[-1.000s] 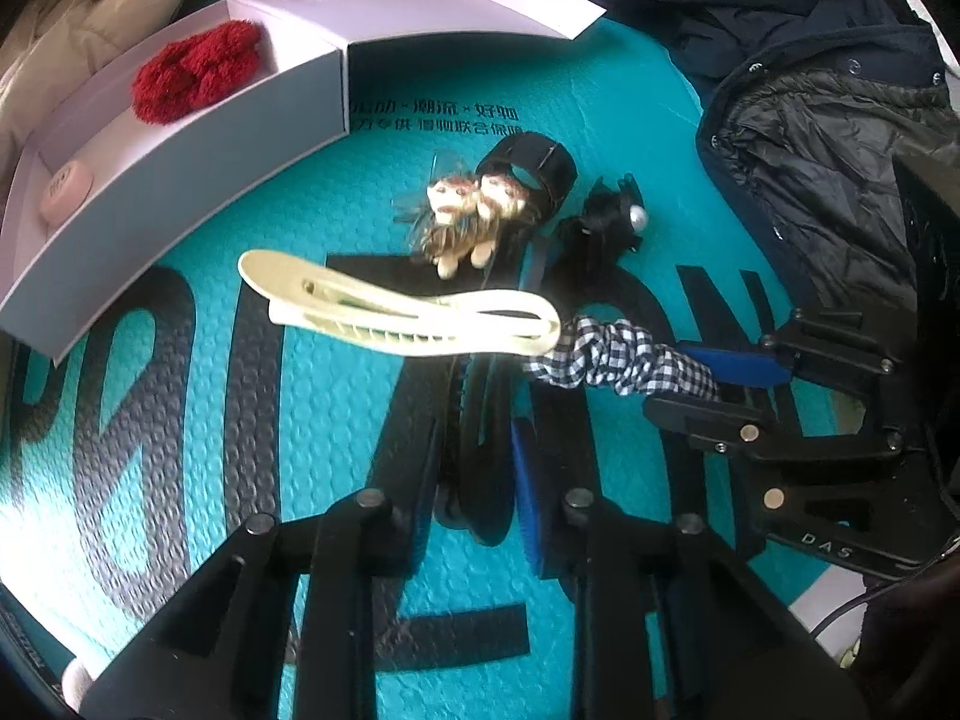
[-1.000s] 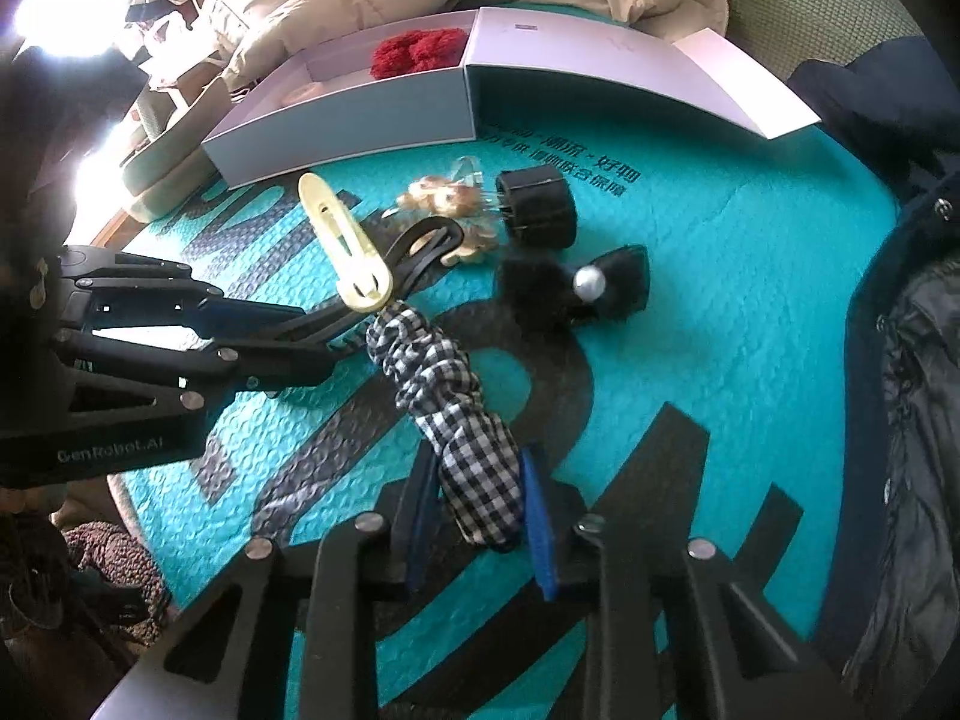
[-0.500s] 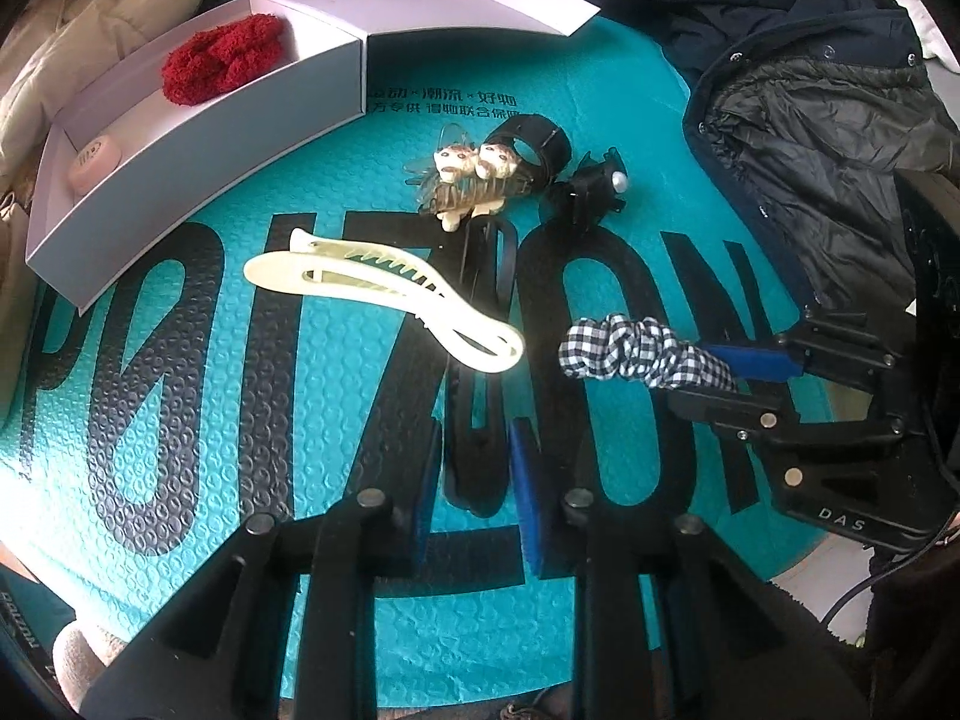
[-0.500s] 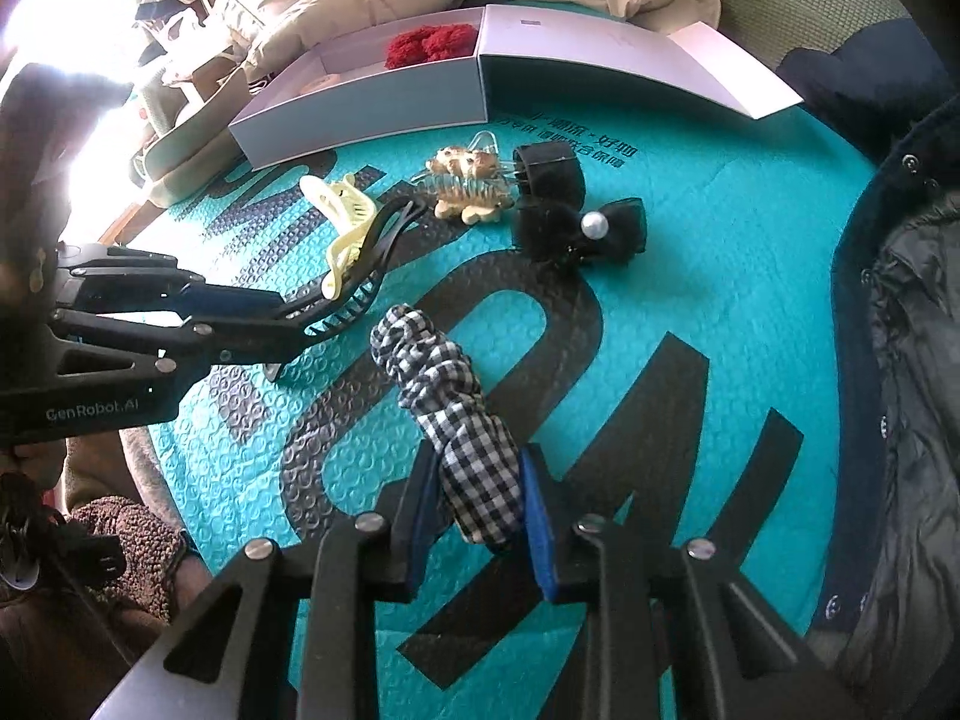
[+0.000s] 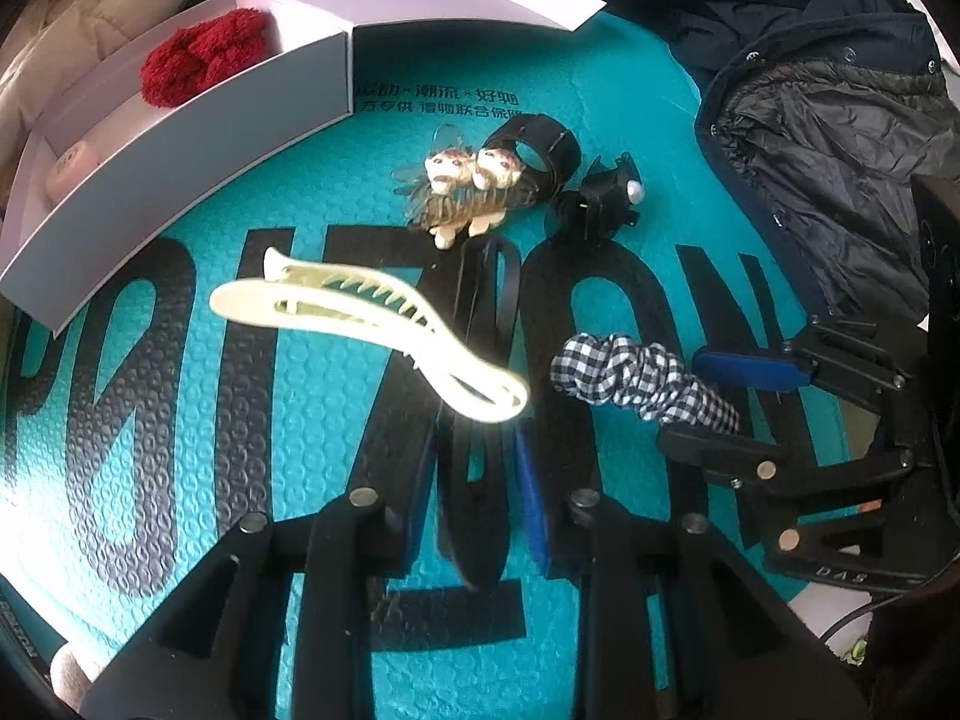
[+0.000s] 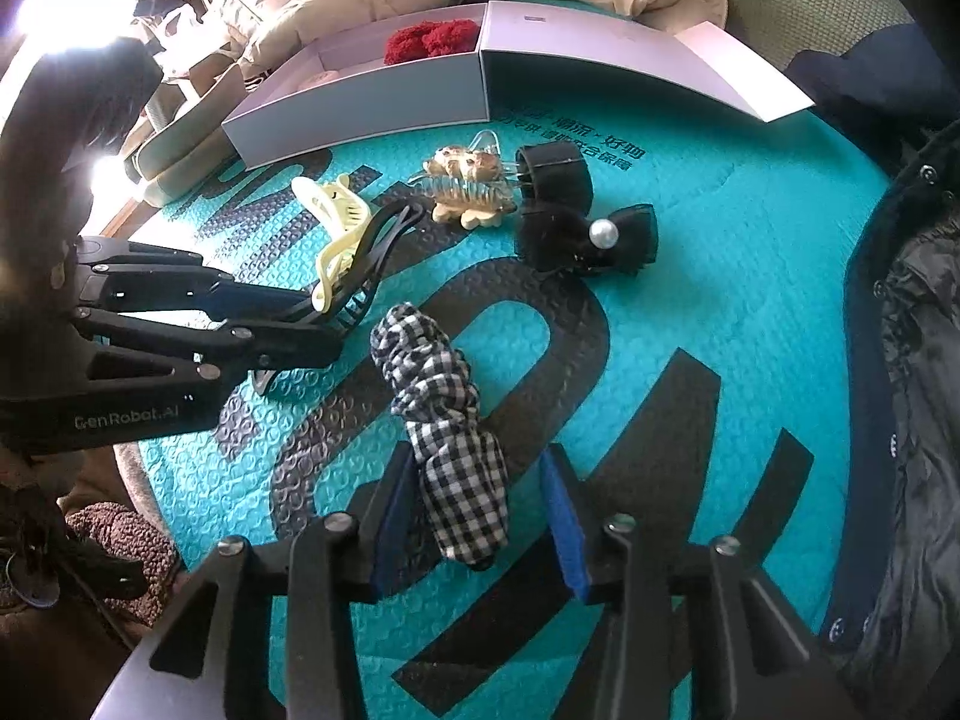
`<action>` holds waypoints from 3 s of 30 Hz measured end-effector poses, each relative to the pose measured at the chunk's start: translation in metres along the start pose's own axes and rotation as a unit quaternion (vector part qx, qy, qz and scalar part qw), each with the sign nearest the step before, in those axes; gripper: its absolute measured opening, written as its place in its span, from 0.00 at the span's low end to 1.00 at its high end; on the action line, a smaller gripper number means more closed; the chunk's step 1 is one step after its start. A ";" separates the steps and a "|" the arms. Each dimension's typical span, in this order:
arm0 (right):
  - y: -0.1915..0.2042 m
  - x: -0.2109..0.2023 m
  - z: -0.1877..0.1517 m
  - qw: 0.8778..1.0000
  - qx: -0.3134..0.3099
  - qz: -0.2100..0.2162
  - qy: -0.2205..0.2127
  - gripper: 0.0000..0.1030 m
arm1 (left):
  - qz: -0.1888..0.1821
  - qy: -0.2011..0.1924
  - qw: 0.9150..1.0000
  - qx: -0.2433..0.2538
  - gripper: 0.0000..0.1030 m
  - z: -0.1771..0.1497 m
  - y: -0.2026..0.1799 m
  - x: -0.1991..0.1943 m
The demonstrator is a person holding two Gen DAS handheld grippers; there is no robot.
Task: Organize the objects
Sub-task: 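Lift the checkered scrunchie and black claw clip off the mat, then carry the checkered scrunchie and black claw clip toward the white box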
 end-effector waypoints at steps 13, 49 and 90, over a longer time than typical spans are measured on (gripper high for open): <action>-0.004 0.003 0.005 1.000 0.023 -0.005 -0.009 0.20 | 0.014 -0.003 0.999 0.038 0.21 0.003 -0.012 0.004; 0.027 -0.026 0.050 0.997 -0.028 0.027 -0.063 0.20 | 0.029 -0.072 0.996 -0.038 0.21 0.025 0.026 -0.092; 0.105 0.018 0.150 0.983 -0.136 0.094 -0.080 0.20 | 0.133 -0.088 0.982 -0.100 0.21 0.054 0.155 -0.140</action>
Point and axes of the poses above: each gripper's, at about its wrist camera, not at the fingertips, and x roughly the way its jaws point, y to its left, z to its top, the point moved 2 cm from there along x, roughly the way its jaws point, and after that the axes turned 12 degrees about -y, right-handed, at the moved point
